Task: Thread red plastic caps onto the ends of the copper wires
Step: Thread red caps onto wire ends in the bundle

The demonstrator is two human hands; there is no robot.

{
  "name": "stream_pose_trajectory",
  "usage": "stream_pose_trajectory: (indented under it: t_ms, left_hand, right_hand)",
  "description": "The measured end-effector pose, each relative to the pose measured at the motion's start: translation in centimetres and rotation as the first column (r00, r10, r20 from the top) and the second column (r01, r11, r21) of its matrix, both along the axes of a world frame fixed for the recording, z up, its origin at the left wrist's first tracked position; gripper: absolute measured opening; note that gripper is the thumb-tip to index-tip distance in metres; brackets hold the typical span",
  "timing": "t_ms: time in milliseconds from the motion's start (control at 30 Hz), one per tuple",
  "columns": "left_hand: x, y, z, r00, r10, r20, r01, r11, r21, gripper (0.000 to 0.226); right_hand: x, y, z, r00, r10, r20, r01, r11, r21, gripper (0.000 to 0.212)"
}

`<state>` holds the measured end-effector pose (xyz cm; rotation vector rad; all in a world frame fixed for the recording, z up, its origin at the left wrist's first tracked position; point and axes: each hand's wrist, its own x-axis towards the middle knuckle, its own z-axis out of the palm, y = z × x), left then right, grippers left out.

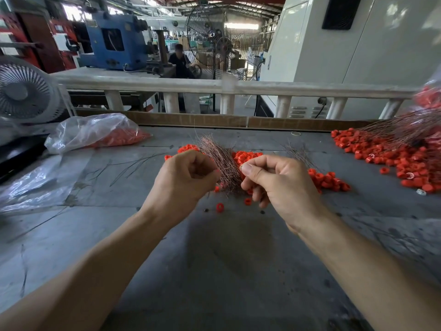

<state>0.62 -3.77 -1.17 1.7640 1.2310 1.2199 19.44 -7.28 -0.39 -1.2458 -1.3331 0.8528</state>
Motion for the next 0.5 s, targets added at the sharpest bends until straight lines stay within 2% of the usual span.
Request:
stream_pose_trajectory:
  t_ms: [100,233,367,500]
  left_hand:
    - [0.36,-0.45,0.38,0.959,-0.094,0.268,0.117,0.991,-0.071,0.025]
    - [0.6,-0.78,0.7,0.869,-0.165,0.467,0.245,0.963,-0.114,0.026]
    - [0.73,-0.9,0.82,0.796,-0.158,0.584,0.302,0.94,-0.158,0.029]
    - [0.8,-0.91,0.79,0.779,-0.145,0.61,0.31,0.935,-0.173,0.028]
  right_hand:
    - [-0.06,-0.08,0.18,1.0,0.007,-0.015,-0.006,1.0,0.03,0.014]
    - [-0.33,-0.22,0.34,1.0,0.022,-0.009,-0.021,0.997,0.07,0.014]
    - [-0.48,-0.37,0.45,0.999,0.036,0.012,-0.037,0.996,0.08,0.014]
    - [-0.51,-0.46,0.62,0.999,0.048,0.015,-0.049,0.995,0.086,0.015]
